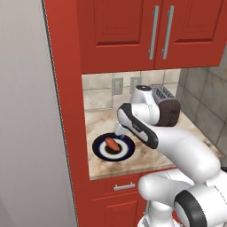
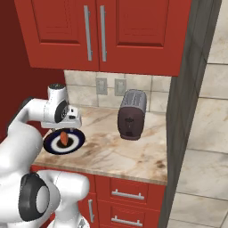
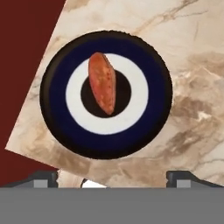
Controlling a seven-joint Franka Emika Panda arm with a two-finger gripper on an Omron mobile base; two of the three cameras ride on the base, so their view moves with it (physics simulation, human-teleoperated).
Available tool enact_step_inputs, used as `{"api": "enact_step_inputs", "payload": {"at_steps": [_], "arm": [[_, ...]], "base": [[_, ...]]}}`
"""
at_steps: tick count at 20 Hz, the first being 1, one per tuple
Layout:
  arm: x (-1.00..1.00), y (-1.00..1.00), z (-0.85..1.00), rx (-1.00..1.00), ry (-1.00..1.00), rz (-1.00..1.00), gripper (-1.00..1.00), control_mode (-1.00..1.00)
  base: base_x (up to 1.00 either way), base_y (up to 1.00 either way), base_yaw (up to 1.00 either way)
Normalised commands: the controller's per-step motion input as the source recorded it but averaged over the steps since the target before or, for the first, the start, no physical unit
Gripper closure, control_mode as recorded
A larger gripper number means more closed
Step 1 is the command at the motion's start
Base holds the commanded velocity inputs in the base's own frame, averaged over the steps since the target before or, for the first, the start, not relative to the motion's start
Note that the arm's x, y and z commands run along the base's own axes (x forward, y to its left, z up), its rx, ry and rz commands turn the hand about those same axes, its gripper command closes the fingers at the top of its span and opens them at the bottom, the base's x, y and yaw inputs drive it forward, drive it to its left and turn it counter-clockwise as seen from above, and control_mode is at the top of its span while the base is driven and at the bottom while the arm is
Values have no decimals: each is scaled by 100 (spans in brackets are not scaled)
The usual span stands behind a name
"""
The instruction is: Place the sweet potato on the bottom rack of the oven.
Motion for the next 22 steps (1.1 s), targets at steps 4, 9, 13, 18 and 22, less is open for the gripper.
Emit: {"api": "enact_step_inputs", "payload": {"at_steps": [4, 9, 13, 18, 22], "arm": [[33, 28, -46, 0, 0, 13, -100, -100], [31, 35, -36, 2, 0, 6, -100, -100], [26, 4, -23, 0, 0, 7, -100, -100], [19, 4, -40, 0, 0, 2, -100, -100], [30, 2, -30, 0, 0, 0, -100, -100]], "base": [[0, 0, 0], [0, 0, 0], [0, 0, 0], [0, 0, 0], [0, 0, 0]]}}
